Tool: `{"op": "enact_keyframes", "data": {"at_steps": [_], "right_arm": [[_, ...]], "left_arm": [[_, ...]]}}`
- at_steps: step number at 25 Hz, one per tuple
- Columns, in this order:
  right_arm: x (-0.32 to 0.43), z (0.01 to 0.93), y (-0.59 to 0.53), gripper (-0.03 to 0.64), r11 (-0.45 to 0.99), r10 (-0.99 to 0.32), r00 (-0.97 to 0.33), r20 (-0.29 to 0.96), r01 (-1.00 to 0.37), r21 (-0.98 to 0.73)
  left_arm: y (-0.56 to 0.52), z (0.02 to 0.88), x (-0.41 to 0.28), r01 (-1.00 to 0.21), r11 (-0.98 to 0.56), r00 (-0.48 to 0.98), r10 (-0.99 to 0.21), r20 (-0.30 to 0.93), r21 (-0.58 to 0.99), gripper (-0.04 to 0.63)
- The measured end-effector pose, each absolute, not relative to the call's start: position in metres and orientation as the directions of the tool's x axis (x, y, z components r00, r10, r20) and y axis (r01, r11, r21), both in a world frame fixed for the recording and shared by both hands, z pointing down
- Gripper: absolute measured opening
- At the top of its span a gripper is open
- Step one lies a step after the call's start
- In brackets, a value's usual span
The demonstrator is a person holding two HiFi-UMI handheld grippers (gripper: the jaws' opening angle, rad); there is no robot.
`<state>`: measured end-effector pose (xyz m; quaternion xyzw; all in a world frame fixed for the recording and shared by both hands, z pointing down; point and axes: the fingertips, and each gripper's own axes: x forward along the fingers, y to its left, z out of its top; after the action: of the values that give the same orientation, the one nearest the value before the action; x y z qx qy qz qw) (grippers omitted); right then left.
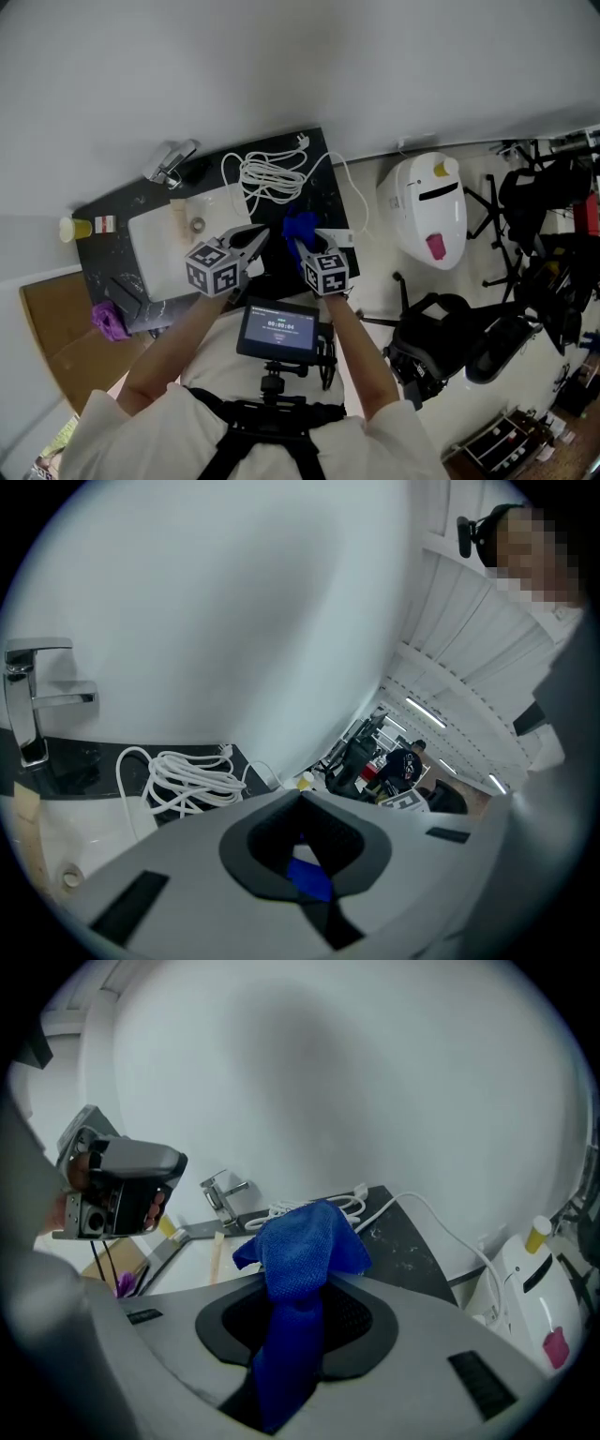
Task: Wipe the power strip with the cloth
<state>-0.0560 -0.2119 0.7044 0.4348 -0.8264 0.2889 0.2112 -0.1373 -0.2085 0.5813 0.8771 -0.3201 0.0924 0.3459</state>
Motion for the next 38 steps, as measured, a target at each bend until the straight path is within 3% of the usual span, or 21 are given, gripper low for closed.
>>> {"op": "enact_keyframes", "data": {"at_steps": [8,38], "right_arm": [[-0.057,0.755,-0.206,0.104,0.451,-0.526,-0.496,0.691,-0.851,-0.268],[-0.038,0.754,-0.203,0.103,0.451,-0.551,-0.503,0.666,-0.851,-0.270]], "left_arm": [[-0.202,0.585,-0.132,-0.636,-0.557,0.771,-0.491,0.405,0.535,0.008],[-0.190,0.581,-0.113,-0.628,-0.588,0.778,-0.472,0.415,0.510,0.008]]}}
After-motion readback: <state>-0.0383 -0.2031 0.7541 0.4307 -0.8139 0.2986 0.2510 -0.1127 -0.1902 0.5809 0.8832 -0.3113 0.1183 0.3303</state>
